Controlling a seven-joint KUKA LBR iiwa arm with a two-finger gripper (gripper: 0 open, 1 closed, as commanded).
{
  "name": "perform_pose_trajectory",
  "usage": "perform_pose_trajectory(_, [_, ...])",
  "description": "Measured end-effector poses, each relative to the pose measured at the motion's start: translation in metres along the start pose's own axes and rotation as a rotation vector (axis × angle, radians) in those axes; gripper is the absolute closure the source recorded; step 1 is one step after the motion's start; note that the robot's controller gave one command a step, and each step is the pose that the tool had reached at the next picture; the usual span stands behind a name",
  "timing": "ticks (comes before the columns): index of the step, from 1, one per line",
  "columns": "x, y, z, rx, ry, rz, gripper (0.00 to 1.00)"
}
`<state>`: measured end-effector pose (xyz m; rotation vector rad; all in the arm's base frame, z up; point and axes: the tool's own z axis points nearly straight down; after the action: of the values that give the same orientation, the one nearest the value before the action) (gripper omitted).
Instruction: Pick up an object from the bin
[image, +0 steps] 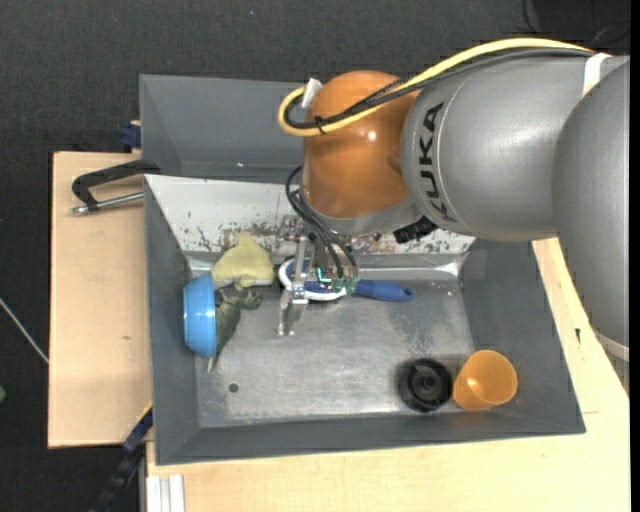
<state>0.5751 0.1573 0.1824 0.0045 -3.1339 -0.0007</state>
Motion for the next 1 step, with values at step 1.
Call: perform_pose_trajectory(1, [-0.02, -0.0714, 0.0779, -0.006, -0.032, 0.035, 0.0])
